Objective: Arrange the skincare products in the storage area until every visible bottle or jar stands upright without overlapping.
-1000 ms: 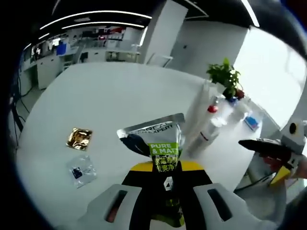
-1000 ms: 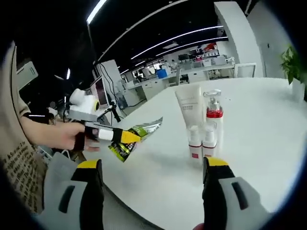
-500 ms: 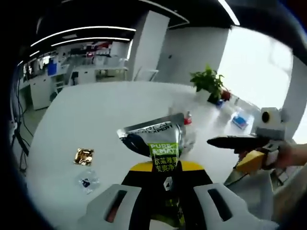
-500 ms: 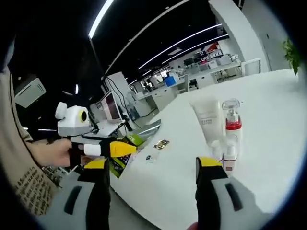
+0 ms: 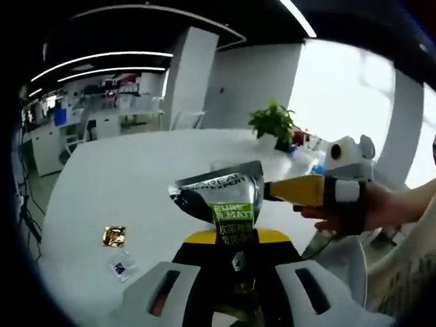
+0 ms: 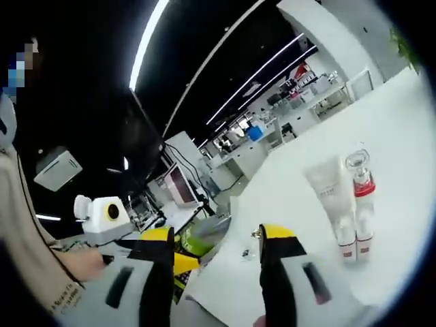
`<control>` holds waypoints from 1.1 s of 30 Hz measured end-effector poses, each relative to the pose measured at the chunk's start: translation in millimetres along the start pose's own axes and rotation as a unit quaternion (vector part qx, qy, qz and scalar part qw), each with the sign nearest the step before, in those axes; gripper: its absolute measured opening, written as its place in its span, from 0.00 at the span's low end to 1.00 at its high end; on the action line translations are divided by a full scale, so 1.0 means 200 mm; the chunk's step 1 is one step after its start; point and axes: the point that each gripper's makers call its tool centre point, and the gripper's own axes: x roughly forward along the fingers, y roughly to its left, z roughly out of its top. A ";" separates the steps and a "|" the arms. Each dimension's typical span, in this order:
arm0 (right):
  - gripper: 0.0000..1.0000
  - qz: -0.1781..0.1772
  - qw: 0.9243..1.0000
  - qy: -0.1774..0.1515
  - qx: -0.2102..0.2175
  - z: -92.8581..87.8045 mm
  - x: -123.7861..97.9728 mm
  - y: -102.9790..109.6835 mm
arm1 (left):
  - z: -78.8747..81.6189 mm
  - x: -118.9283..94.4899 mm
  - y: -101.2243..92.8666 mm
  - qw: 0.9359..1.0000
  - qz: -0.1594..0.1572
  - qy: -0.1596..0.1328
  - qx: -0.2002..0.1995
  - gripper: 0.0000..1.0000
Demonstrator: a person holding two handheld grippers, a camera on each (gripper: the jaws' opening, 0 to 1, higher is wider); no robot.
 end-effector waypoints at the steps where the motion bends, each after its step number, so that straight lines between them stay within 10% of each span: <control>1: 0.48 0.001 1.000 -0.004 0.005 0.01 0.01 0.00 | 0.00 0.00 -0.01 1.000 -0.003 -0.002 0.002 0.14; 16: 0.04 0.018 0.996 -0.037 0.081 0.04 -0.04 0.03 | -0.01 0.01 -0.03 1.000 -0.014 0.002 0.017 0.23; 20: 0.01 0.026 0.995 -0.036 0.095 0.05 -0.06 0.02 | -0.01 0.00 -0.01 1.000 -0.017 0.002 0.018 0.16; 33: 0.01 0.090 0.980 -0.065 0.167 0.21 -0.12 0.05 | 0.05 -0.03 0.04 1.000 -0.026 -0.012 0.001 0.44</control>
